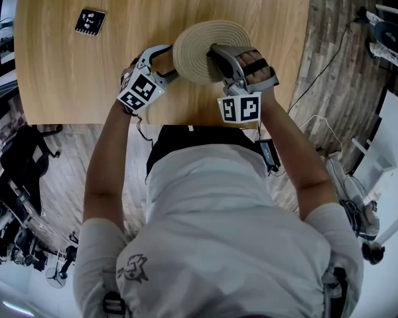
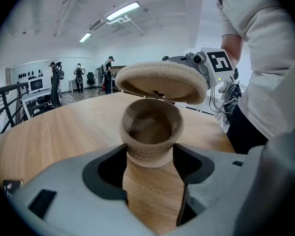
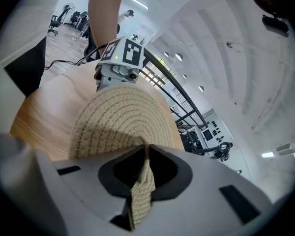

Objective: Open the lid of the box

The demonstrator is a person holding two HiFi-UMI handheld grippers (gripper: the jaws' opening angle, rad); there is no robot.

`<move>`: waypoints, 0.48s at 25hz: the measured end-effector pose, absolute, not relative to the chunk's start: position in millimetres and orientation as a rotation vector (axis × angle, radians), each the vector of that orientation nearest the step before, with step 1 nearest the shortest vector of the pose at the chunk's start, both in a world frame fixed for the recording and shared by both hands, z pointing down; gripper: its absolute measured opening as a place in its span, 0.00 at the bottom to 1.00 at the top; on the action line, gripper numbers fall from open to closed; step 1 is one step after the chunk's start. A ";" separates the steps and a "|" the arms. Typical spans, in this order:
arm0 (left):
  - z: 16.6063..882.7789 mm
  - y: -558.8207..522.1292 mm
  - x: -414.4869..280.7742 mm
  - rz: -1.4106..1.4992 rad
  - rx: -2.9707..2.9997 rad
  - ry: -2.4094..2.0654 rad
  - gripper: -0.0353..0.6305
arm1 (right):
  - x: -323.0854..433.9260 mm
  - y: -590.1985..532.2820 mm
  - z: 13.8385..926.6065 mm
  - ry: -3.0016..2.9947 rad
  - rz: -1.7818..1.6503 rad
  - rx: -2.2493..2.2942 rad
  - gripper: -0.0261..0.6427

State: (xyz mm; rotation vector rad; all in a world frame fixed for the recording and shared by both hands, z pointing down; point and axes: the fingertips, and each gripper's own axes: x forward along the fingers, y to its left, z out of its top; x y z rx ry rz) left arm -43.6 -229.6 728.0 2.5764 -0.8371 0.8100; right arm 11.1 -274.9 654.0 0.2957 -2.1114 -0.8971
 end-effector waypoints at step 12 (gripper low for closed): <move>724.1 -230.5 -45.6 0.775 2.549 -0.875 0.50 | 18.3 -270.1 618.0 -2.165 -0.780 0.463 0.09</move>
